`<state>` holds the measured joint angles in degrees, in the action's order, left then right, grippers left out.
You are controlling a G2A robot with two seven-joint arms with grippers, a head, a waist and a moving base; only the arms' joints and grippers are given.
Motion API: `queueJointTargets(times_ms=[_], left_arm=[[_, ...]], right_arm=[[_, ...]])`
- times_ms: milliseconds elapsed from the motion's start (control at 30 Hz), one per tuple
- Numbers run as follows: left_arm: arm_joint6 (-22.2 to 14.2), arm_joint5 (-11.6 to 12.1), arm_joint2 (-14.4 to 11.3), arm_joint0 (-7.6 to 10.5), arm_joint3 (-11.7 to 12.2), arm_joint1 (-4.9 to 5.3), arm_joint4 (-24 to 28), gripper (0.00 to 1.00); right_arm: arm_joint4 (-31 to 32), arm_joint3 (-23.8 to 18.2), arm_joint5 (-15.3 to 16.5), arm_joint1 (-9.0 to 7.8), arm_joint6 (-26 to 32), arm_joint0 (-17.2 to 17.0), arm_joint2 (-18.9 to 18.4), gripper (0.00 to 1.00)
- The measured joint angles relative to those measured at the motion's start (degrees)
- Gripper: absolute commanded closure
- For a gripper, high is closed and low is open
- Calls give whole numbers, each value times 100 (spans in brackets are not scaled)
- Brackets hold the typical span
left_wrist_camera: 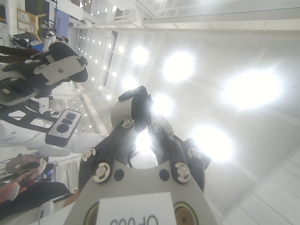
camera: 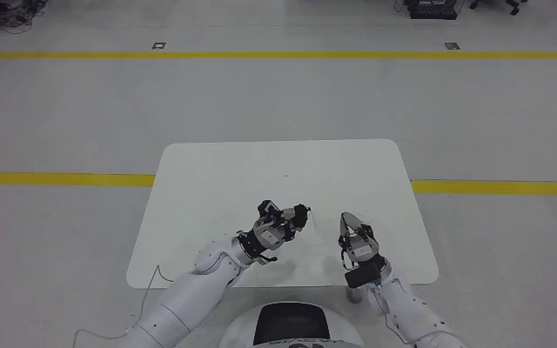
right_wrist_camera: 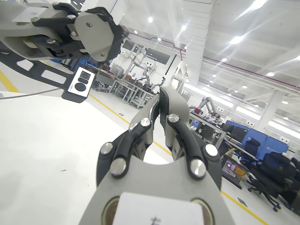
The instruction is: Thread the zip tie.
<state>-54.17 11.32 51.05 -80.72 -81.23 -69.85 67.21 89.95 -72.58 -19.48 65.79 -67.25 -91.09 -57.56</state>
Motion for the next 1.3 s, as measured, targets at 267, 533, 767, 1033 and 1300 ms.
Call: queueJointTargets(times_ms=[267,533,767,1033,1300], left_arm=[[0,0,0,0,0,0,0,100],[147,-11,-13,-4,-87,-2,-95,100],[601,-467,217,-313,-583,40,472,100],[852,-775,417,-483,-880,87,665,100],[946,-792,445,-526,-997,73,855,100]], right_arm=[[-15,-118,428,-35,-59,-191,-231,0],[-101,-178,519,-34,16,-195,-248,0],[-404,-356,1677,-161,88,-422,-703,0],[-444,-518,2195,-236,127,-584,-961,0],[-794,-674,2418,-228,183,-651,-1081,0]])
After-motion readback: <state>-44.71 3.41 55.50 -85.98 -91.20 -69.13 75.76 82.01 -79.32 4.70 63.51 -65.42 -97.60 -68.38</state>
